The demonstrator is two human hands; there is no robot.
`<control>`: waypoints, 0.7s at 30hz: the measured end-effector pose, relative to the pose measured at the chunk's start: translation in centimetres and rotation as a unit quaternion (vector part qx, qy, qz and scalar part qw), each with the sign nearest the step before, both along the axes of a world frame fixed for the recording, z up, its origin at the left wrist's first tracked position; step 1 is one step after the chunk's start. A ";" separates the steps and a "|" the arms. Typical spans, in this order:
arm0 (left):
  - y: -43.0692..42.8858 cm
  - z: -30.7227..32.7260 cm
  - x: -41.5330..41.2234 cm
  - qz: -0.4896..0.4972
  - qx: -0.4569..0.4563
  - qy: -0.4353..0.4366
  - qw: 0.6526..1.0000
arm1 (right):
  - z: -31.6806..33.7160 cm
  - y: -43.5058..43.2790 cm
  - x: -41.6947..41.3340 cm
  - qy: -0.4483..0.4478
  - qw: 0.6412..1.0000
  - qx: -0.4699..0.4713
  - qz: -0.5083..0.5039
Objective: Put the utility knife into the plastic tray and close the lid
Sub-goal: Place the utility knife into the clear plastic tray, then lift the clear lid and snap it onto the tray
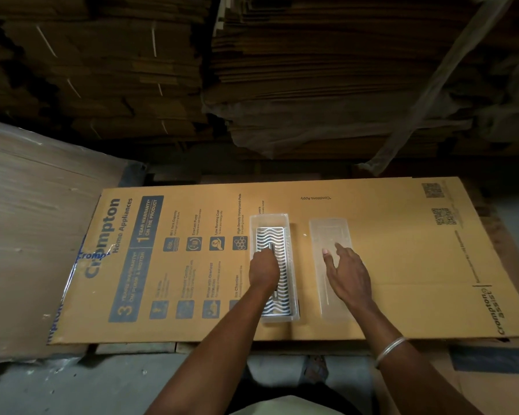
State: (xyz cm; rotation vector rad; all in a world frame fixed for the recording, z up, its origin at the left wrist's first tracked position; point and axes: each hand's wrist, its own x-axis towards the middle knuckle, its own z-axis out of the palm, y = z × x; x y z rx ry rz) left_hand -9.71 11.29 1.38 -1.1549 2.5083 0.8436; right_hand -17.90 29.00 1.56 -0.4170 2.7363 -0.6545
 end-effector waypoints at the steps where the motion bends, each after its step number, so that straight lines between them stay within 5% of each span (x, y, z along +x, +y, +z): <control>1: 0.0 -0.2 0.0 0.000 -0.004 -0.004 1.000 | -0.2 0.2 -0.1 -0.003 1.000 0.002 0.001; 15: 0.7 -1.8 0.4 -0.024 -0.040 0.036 0.998 | -2.9 1.1 -0.3 -0.031 0.998 0.047 0.024; 21: 0.8 -2.2 0.6 -0.040 -0.056 0.039 0.997 | -3.6 0.5 0.0 -0.017 0.988 0.144 0.045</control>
